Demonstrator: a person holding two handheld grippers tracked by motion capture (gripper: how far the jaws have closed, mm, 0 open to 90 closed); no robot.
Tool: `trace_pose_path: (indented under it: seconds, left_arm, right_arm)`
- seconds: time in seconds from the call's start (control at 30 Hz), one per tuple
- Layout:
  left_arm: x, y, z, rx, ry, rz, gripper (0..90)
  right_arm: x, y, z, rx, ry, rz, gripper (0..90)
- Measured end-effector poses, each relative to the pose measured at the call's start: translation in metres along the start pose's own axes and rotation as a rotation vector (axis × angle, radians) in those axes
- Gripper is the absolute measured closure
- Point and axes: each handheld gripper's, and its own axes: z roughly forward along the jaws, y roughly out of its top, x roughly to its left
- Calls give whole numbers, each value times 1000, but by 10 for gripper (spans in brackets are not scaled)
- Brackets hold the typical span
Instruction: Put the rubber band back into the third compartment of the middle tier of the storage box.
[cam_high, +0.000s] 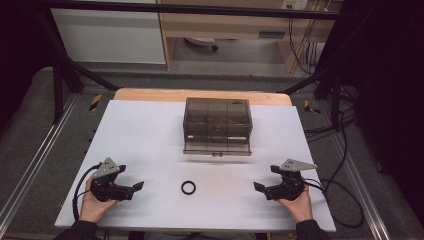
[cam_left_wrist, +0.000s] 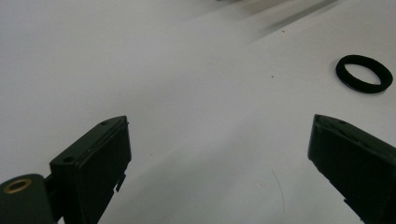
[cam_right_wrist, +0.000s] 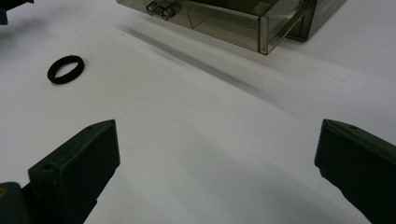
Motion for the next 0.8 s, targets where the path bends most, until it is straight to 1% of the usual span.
trace_pose_path:
  seconds: [0.03,0.2,0.27,0.3,0.47,0.8]
  left_arm:
    - [0,0,0,-1,0,0,56]
    - [-1,0,0,0,1,0,56]
    - [-1,0,0,1,0,0,56]
    - [-1,0,1,2,1,0,56]
    - [-1,0,0,-1,1,-3,56]
    - [0,0,0,-3,3,-1,56]
  right_arm:
    - [2,1,2,5,1,-7,7]
    - [5,1,6,16,-1,-8,7]
    - [7,2,8,23,-1,-18,7]
    - [9,2,10,29,5,-16,7]
    - [11,3,13,28,15,-8,7]
    - [18,7,19,34,20,-30,7]
